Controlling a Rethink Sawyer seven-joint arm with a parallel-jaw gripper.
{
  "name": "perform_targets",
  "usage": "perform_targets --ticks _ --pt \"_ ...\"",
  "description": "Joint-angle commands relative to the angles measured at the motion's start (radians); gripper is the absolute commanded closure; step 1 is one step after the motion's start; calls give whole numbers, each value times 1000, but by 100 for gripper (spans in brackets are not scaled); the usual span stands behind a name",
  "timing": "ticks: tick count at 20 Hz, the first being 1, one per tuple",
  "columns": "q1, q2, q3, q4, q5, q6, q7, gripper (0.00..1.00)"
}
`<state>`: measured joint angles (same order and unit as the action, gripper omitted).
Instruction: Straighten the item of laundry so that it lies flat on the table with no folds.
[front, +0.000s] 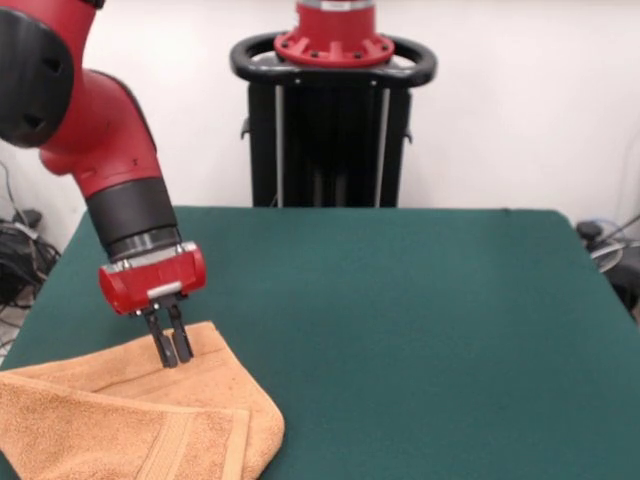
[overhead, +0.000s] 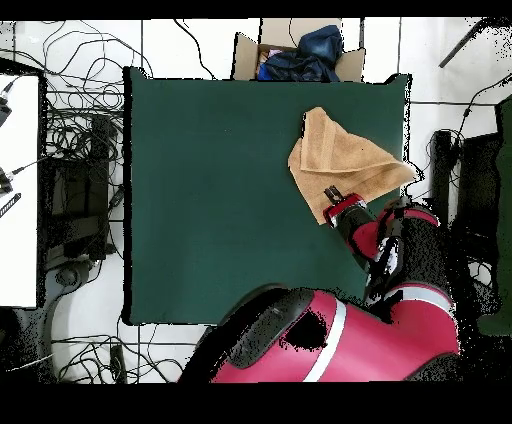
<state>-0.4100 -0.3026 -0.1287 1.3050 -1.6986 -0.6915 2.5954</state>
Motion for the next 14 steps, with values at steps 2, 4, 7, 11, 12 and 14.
perform_targets --ticks 2,4,7,11,12,14 --pt "32 60 116 -66 56 43 -172 100" --pt "69 74 86 -82 22 81 -122 100" --pt "118 95 38 -99 -17 122 -48 100" --pt "151 113 -4 -107 -25 137 -10 100" --pt "160 116 -14 -109 -31 139 4 100" --pt "202 130 -61 -120 -74 137 78 100"
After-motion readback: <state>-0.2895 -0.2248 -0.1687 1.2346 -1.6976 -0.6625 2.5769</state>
